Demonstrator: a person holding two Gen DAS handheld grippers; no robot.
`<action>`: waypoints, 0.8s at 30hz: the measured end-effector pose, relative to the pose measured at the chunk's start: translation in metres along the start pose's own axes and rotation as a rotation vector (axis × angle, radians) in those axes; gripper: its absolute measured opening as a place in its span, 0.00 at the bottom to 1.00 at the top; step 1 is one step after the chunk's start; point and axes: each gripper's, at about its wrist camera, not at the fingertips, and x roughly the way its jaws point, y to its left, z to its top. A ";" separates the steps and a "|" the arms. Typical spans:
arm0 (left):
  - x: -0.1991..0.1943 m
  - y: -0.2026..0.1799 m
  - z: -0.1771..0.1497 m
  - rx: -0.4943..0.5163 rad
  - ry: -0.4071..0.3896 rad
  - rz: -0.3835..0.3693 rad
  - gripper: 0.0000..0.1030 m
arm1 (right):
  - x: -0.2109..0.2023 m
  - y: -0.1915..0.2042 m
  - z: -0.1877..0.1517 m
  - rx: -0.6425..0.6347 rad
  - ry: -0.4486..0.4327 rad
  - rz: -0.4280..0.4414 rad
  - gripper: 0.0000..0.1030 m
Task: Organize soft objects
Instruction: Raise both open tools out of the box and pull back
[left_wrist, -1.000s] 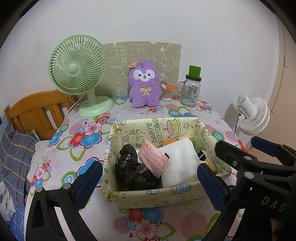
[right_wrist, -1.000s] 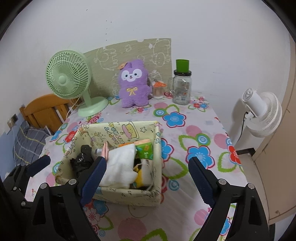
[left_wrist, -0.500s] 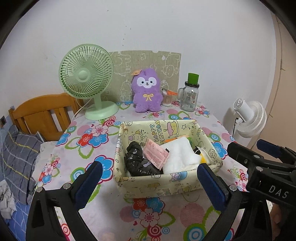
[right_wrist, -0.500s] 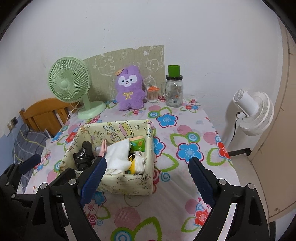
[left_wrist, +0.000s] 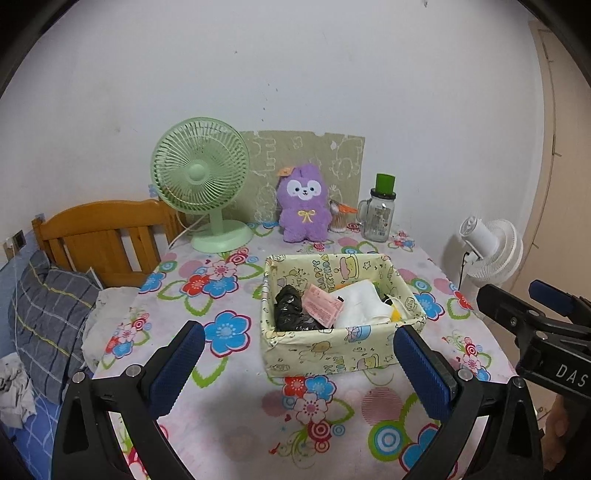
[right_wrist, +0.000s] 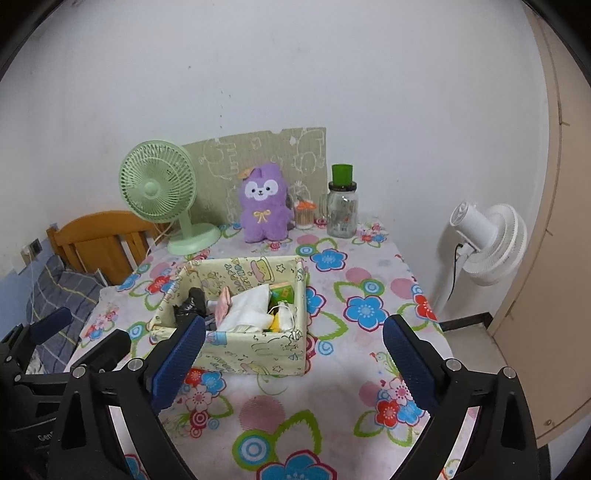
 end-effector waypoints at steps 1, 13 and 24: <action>-0.004 0.000 -0.001 0.000 -0.005 0.001 1.00 | -0.004 0.001 -0.002 -0.002 -0.006 0.001 0.95; -0.039 -0.003 -0.013 0.003 -0.058 -0.010 1.00 | -0.042 0.002 -0.017 0.004 -0.065 0.003 0.97; -0.044 -0.007 -0.012 -0.005 -0.098 -0.007 1.00 | -0.043 -0.004 -0.022 0.013 -0.097 -0.007 0.98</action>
